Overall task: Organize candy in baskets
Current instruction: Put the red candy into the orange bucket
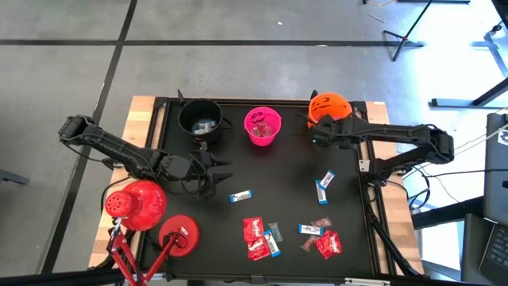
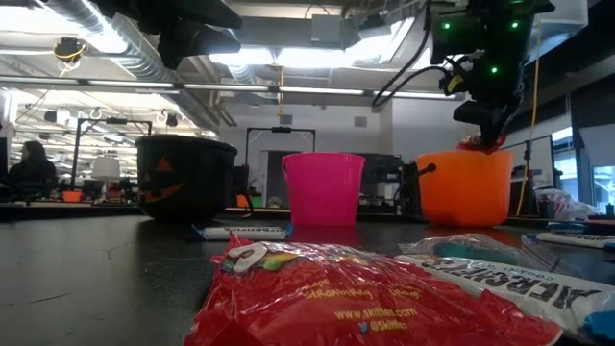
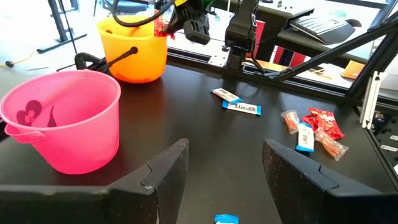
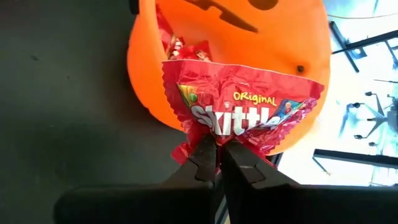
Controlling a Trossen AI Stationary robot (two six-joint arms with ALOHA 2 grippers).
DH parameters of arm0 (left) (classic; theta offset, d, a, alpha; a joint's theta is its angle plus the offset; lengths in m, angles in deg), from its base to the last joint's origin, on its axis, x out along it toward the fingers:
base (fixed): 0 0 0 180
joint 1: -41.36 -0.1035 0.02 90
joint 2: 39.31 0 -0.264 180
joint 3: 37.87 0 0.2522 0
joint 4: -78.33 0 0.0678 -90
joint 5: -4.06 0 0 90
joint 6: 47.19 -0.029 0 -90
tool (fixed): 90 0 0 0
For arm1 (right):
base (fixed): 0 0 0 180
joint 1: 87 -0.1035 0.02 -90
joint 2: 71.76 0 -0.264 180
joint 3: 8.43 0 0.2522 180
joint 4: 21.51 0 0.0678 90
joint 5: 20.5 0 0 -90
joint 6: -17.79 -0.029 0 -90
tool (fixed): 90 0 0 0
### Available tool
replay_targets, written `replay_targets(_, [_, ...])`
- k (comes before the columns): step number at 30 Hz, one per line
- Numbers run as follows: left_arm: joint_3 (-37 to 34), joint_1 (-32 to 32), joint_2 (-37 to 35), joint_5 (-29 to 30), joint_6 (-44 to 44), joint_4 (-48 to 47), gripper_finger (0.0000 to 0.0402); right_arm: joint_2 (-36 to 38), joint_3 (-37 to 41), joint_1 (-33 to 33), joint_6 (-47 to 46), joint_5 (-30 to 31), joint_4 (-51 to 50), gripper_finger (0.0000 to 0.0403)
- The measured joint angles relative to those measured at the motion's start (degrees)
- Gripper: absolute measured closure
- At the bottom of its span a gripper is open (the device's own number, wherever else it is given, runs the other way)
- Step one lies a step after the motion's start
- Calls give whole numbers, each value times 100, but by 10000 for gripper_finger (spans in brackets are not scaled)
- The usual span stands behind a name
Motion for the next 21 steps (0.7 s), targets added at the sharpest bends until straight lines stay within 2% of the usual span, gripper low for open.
replay_targets(9, [0,0,1,1,40,0,206,45,-4,114,406,-327,478,396])
replay_targets(21, [-2,4,1,-6,161,-13,206,874,-4,105,489,-1764,1041,400])
